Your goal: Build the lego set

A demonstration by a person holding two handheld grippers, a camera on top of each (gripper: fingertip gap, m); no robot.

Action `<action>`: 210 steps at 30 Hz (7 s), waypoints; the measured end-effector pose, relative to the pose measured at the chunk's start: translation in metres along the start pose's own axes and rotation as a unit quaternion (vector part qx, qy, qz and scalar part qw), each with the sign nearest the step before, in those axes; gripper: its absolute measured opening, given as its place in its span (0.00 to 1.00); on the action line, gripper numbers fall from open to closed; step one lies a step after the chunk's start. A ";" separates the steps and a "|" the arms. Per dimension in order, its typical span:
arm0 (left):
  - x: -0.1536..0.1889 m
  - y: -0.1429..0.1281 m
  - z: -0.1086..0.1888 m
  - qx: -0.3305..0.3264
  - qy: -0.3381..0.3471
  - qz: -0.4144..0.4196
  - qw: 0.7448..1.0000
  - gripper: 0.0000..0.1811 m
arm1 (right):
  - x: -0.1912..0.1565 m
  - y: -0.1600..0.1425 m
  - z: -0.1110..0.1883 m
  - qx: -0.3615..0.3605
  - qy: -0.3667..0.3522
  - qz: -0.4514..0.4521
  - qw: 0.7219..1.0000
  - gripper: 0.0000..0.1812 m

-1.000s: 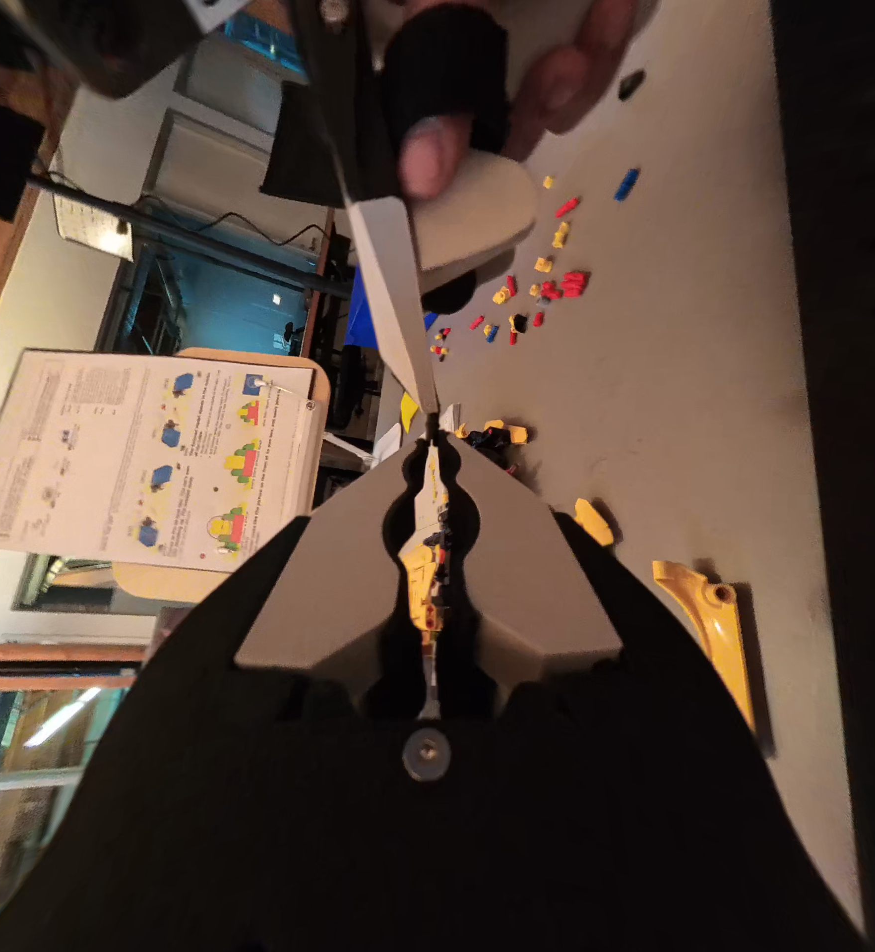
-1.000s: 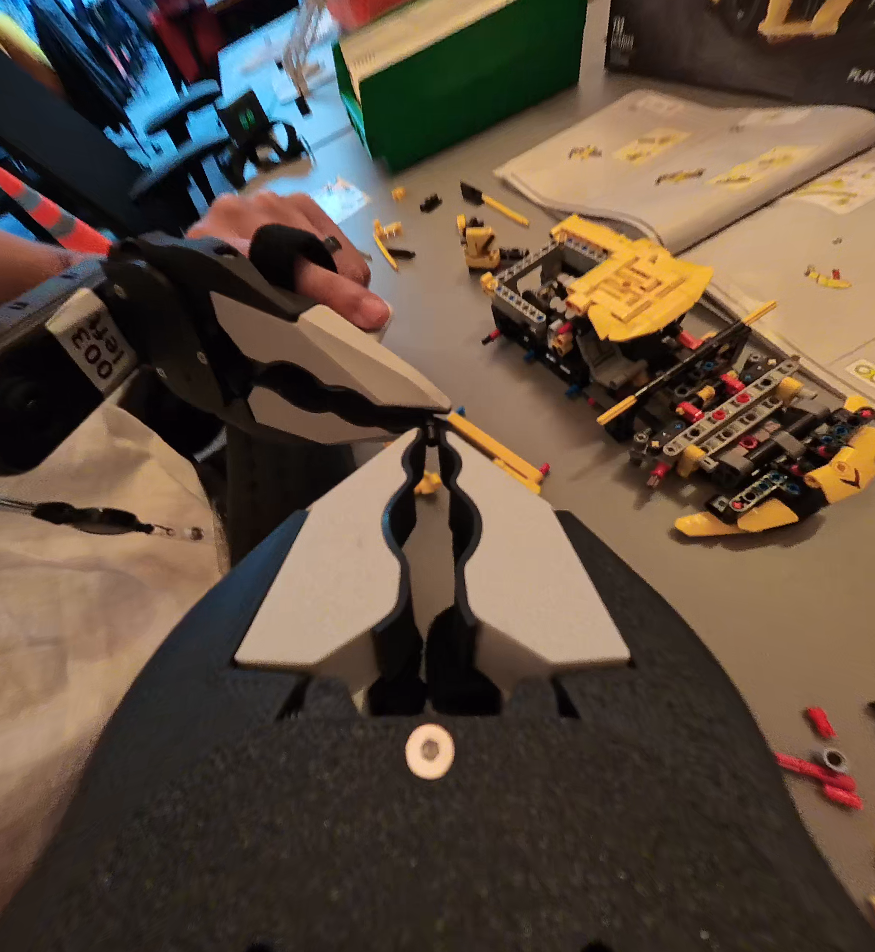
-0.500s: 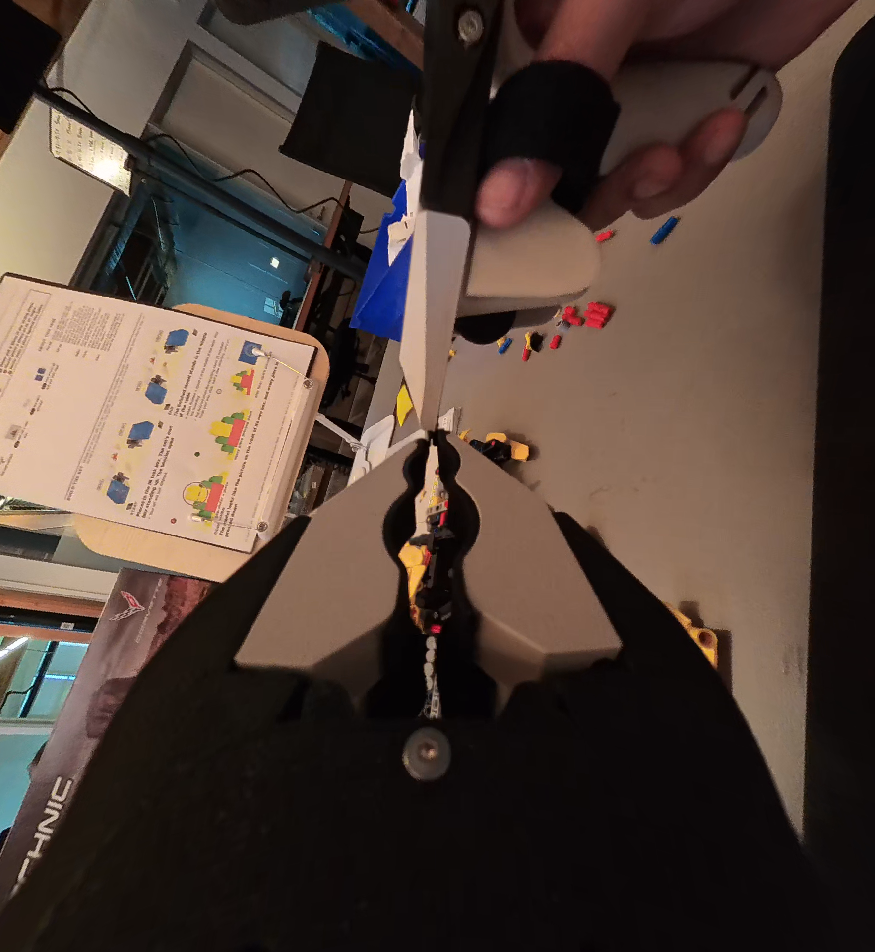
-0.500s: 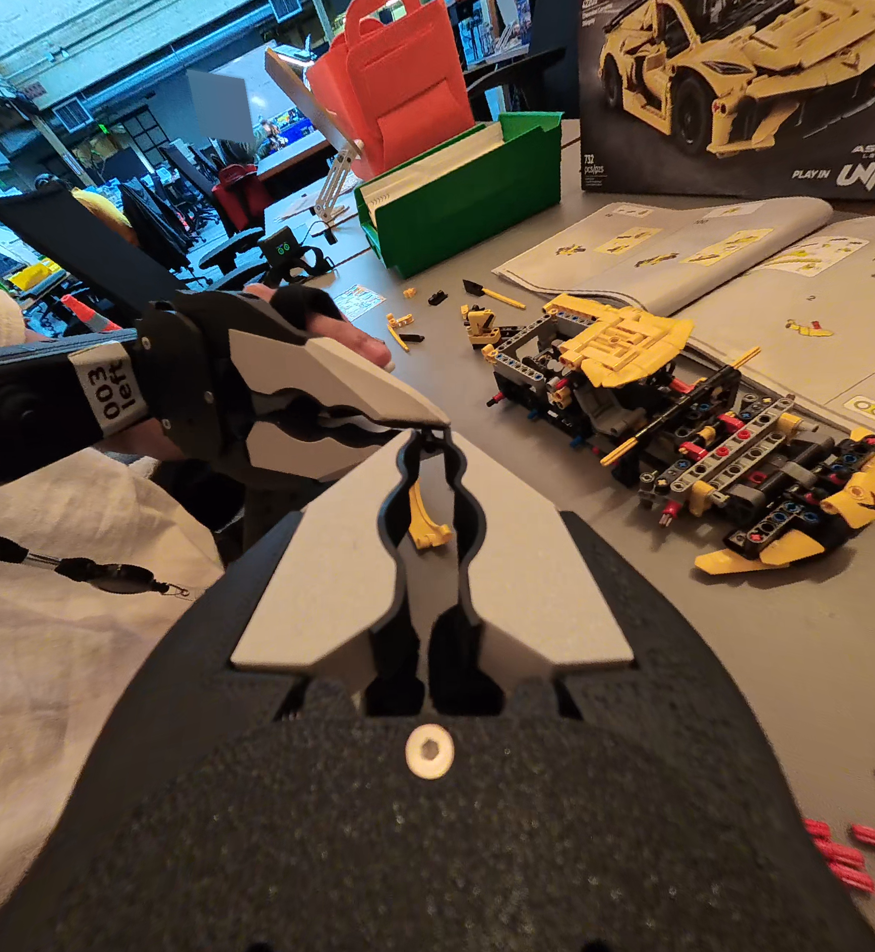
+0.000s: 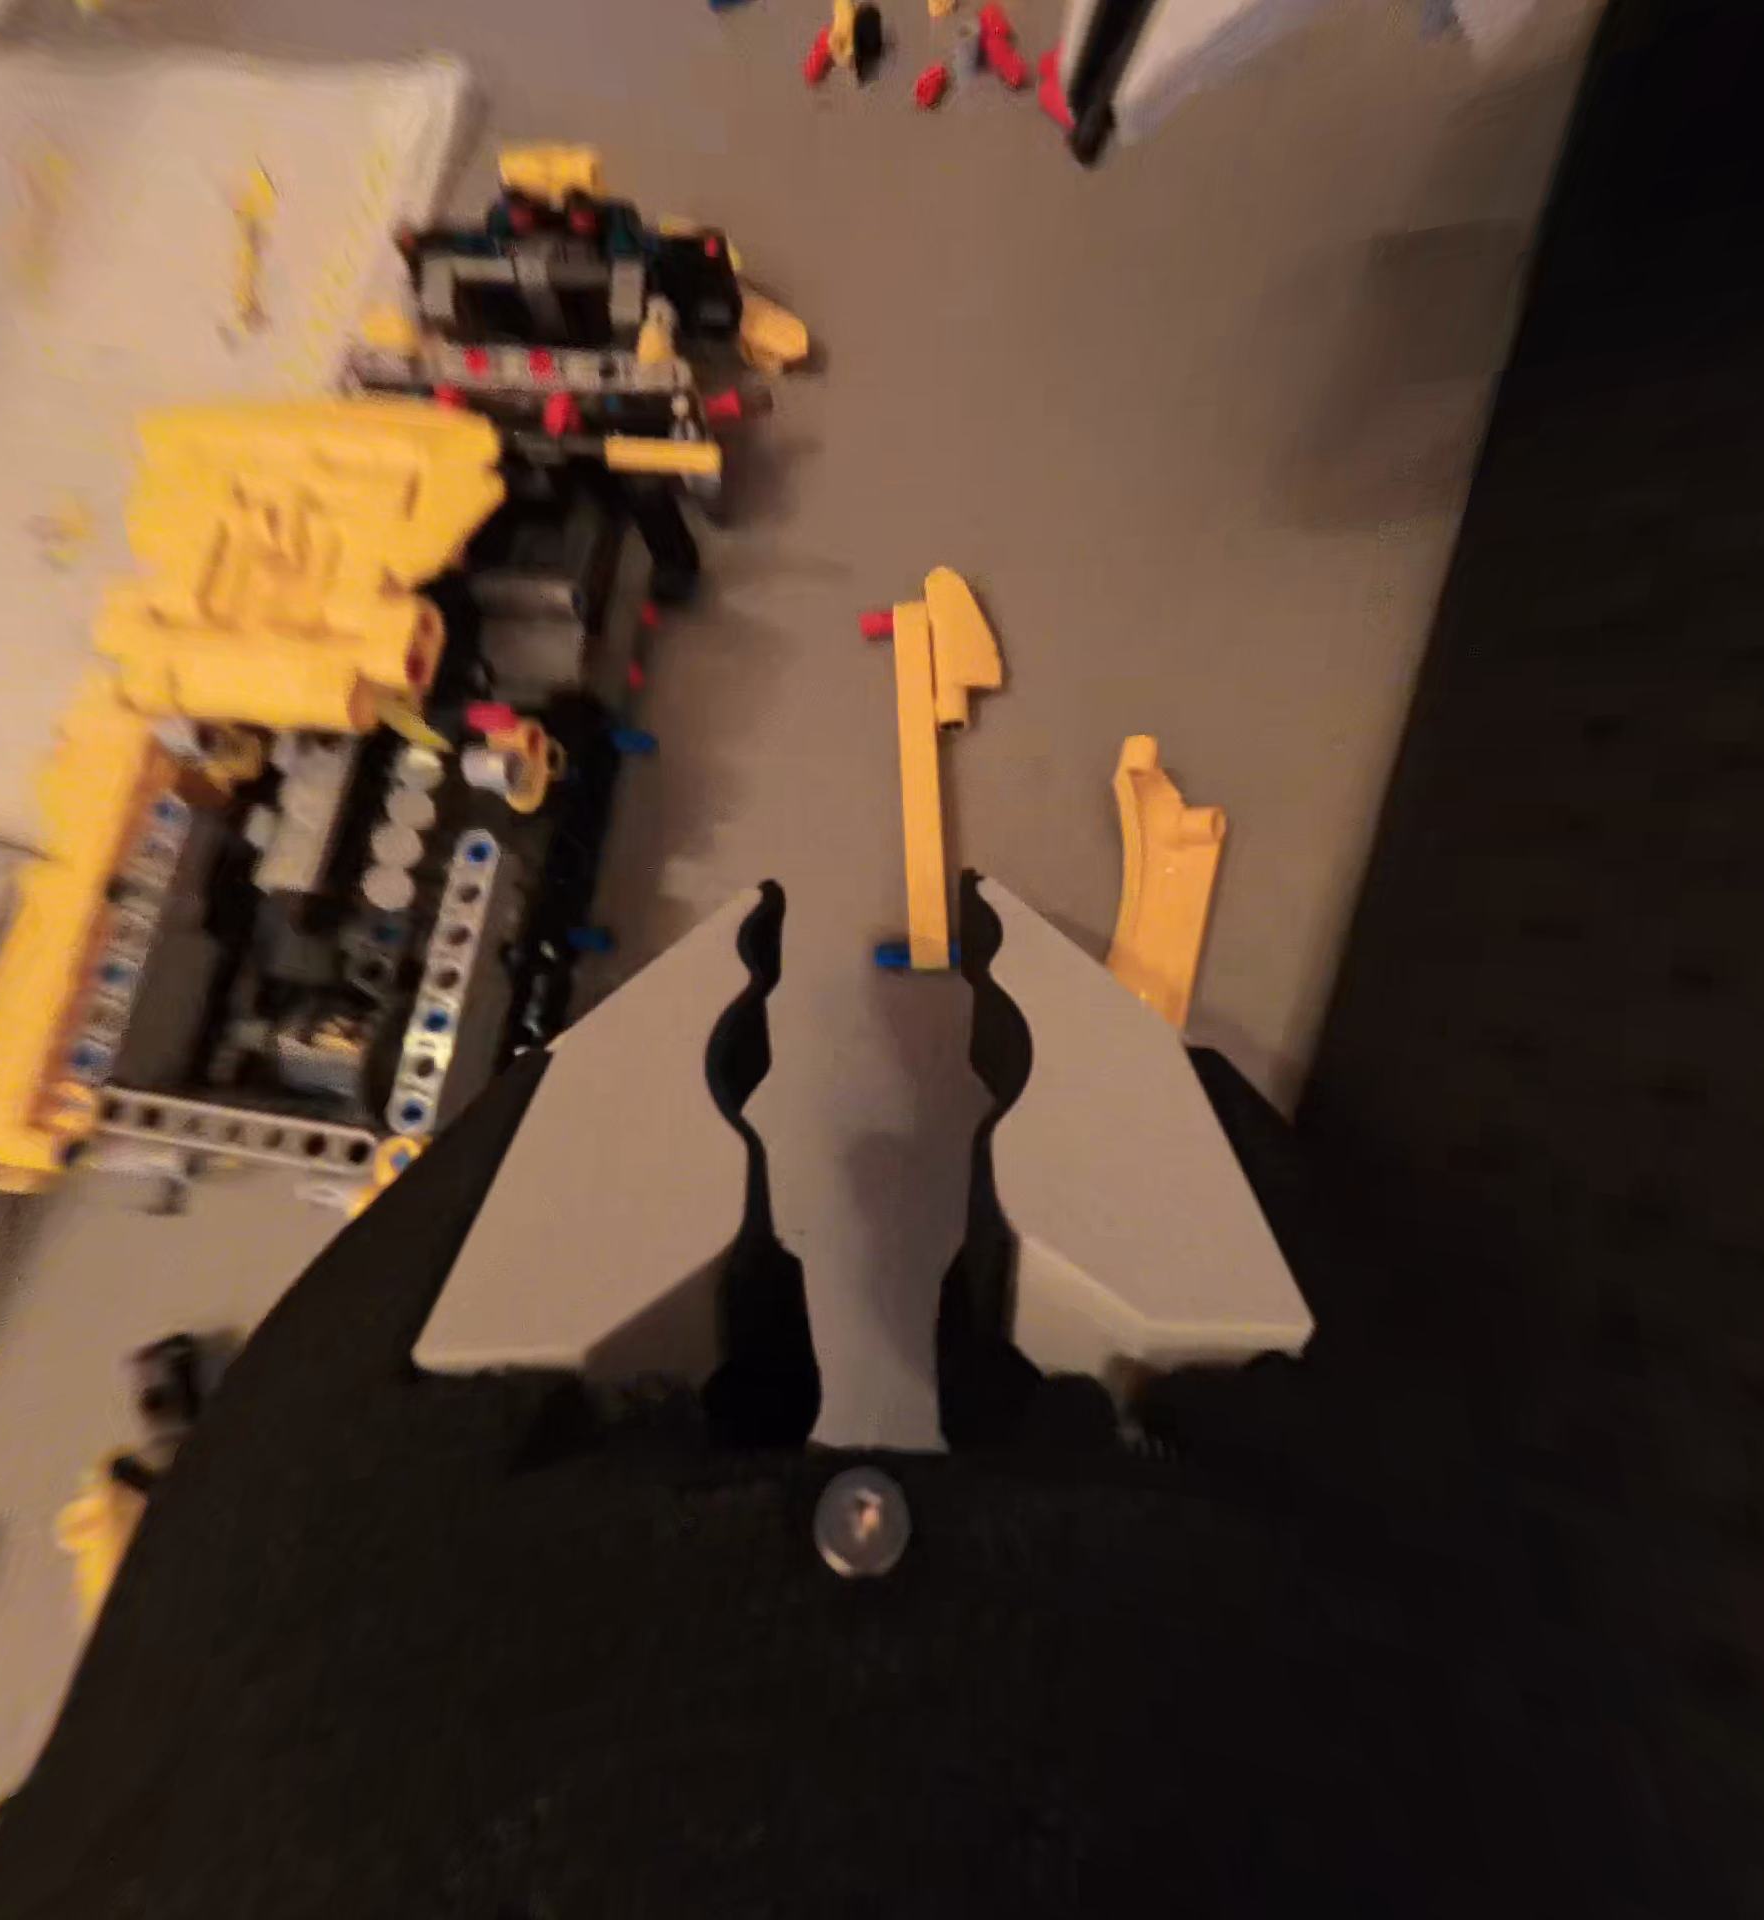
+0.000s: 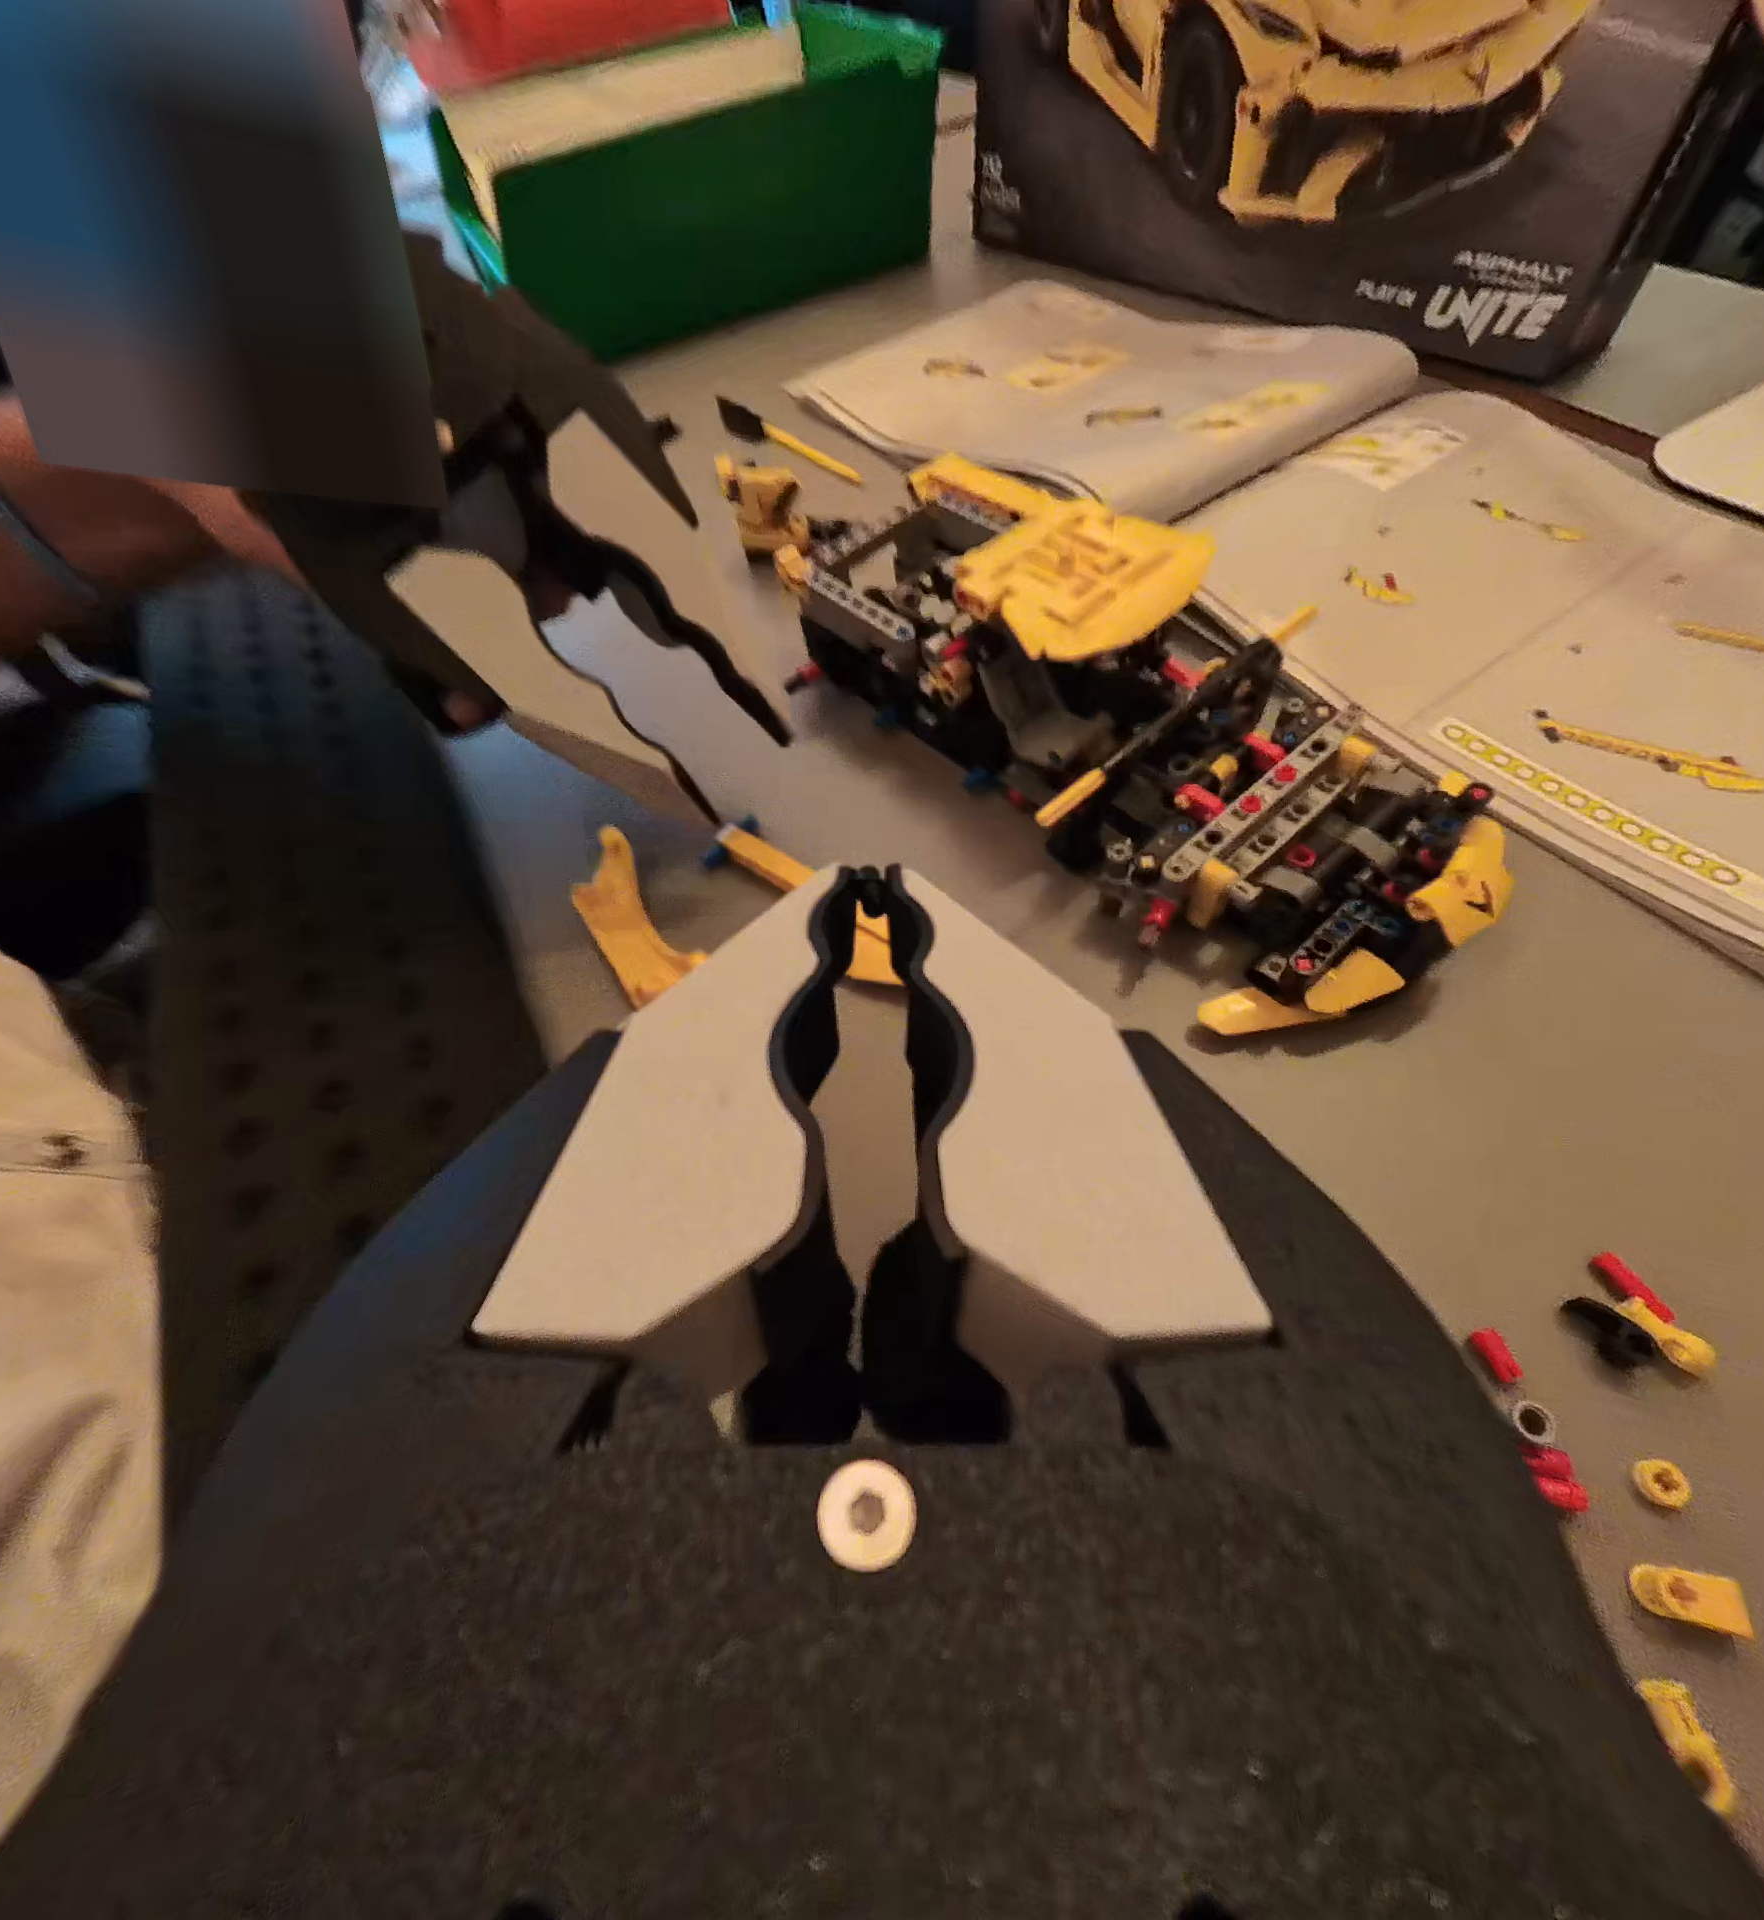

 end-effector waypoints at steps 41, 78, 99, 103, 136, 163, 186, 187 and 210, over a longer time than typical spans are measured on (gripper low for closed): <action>-0.020 0.091 0.030 0.380 0.065 0.208 0.899 0.04 | -0.003 0.052 -0.031 0.229 -0.062 -0.274 0.932 0.02; -0.003 0.098 0.026 0.241 0.275 -0.085 0.927 0.03 | -0.008 0.051 -0.026 0.184 0.027 -0.307 0.933 0.02; 0.024 0.003 -0.033 -0.060 -0.020 -0.086 0.994 0.04 | -0.004 -0.066 0.008 -0.272 -0.007 0.084 0.959 0.02; 0.017 0.014 -0.032 -0.027 0.005 -0.093 0.995 0.14 | -0.025 -0.036 0.006 -0.167 0.071 -0.004 0.983 0.02; 0.030 0.100 0.014 0.162 0.294 -0.160 0.928 0.02 | -0.036 0.032 -0.007 0.054 0.154 -0.133 0.978 0.03; 0.006 0.021 -0.018 -0.082 -0.085 -0.017 0.993 0.20 | -0.001 -0.009 -0.022 0.019 0.017 -0.095 0.995 0.02; -0.010 0.094 -0.004 0.307 0.034 0.198 0.930 0.04 | 0.009 0.036 -0.012 0.191 -0.082 -0.242 0.948 0.02; -0.011 0.095 -0.003 0.325 0.045 0.208 0.921 0.04 | 0.009 0.038 -0.013 0.200 -0.089 -0.250 0.943 0.02; -0.003 0.109 0.006 0.370 0.100 0.175 0.907 0.04 | 0.005 0.046 -0.015 0.199 -0.164 -0.172 0.951 0.02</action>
Point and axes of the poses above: each gripper's, where its closed fingertips meet, z back along the fingers, y out of its top, x = y × z across the jaws, the point moved 1 cm from there along z, back along the fingers, and after that the axes turned 7 degrees about -y, right-handed, at the moved point
